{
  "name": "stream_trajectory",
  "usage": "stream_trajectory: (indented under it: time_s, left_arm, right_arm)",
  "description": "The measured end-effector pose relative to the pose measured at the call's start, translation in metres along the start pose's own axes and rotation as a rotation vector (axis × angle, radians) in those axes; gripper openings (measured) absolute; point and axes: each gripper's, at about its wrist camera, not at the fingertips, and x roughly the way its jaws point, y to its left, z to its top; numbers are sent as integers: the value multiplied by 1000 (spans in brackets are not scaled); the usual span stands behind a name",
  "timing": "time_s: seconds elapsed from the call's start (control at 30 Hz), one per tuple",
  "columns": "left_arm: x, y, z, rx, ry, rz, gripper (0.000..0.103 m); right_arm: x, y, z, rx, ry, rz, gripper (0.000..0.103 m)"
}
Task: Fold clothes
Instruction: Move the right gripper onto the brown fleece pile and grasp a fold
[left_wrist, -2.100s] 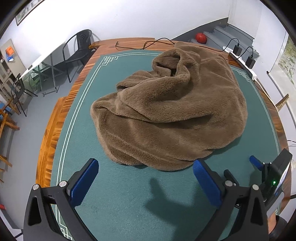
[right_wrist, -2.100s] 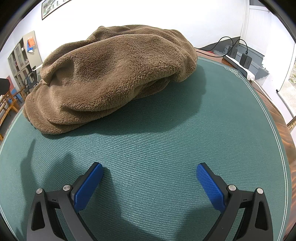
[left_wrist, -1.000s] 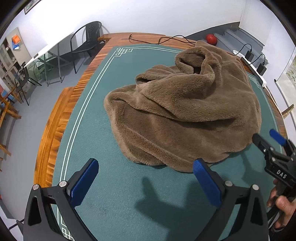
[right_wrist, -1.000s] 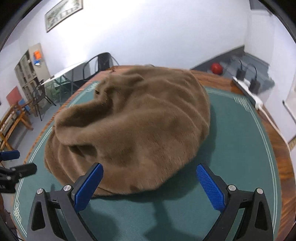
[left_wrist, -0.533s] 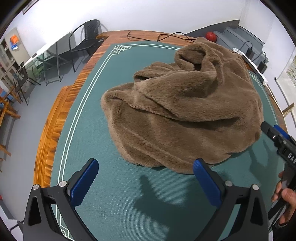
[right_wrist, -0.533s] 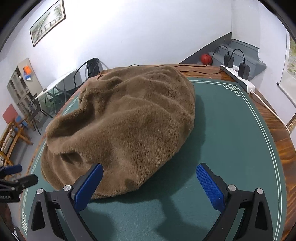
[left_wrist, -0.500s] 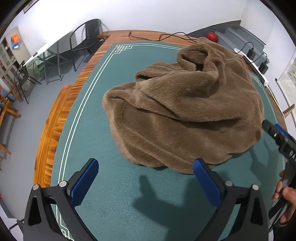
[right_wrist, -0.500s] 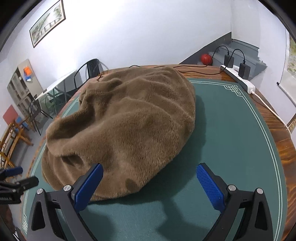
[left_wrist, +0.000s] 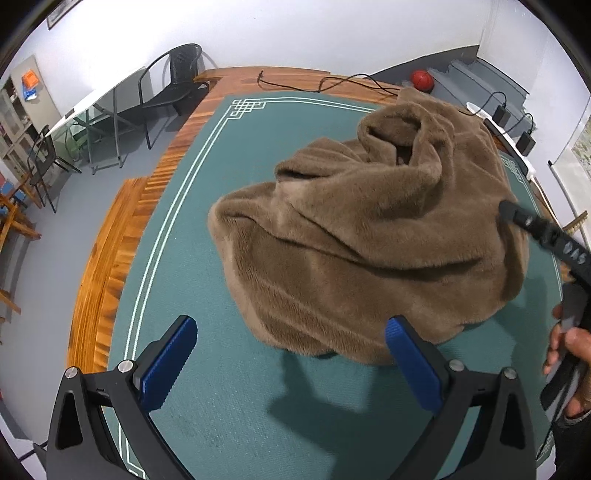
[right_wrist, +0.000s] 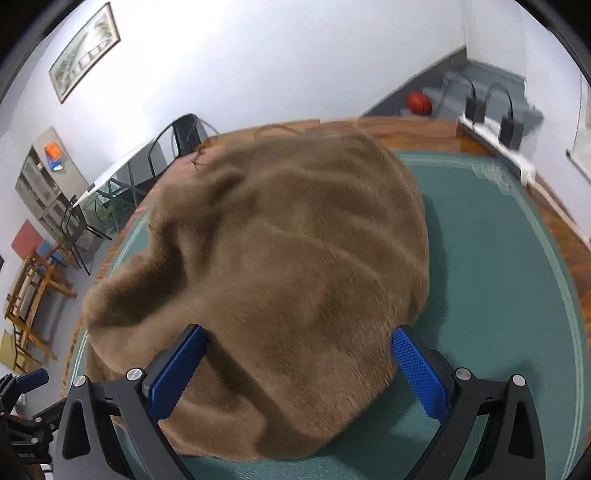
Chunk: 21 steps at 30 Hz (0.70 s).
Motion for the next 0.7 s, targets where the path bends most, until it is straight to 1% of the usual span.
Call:
stream_trajectory:
  time_s: [0.1,0.13,0.27,0.37,0.47,0.53,0.57,0.6,0.63,0.67,0.7]
  left_arm:
    - [1,3,3,-10,1,1,102]
    - [1,4,4,-11,1,2,102]
    - [-3,8,6,-15,-5,6,102]
    - [-3,14,6,-31,-7,6,102]
    - [0,21,6,-49,2,9,102]
    - [1,24,5,-62,9,9,102]
    - [2,25,5,-67,12,8,102]
    - [3,26,5,-70,15,7,102]
    - [4,25,5,-70,18,7,102]
    - [4,24,5,-70,21,6,102]
    - [4,23,5,-68,22,5,102]
  right_arm:
    - [-7,24,22,-57,-55,22,102]
    - [-5,31,30,-66,-59,32,102]
    - [21,63,57,-105,-32,50,102]
    - [50,91,62,-217,15,2,102]
    - [77,106,56,-297,70,-76,102]
    - [83,105,51,-299,77,-118,101]
    - [85,104,49,-297,79,-137,95]
    - [85,99,46,-288,80,-150,83]
    - [84,92,45,-274,84,-159,73]
    - [83,85,44,-259,87,-168,54]
    - [81,76,44,-234,94,-162,42]
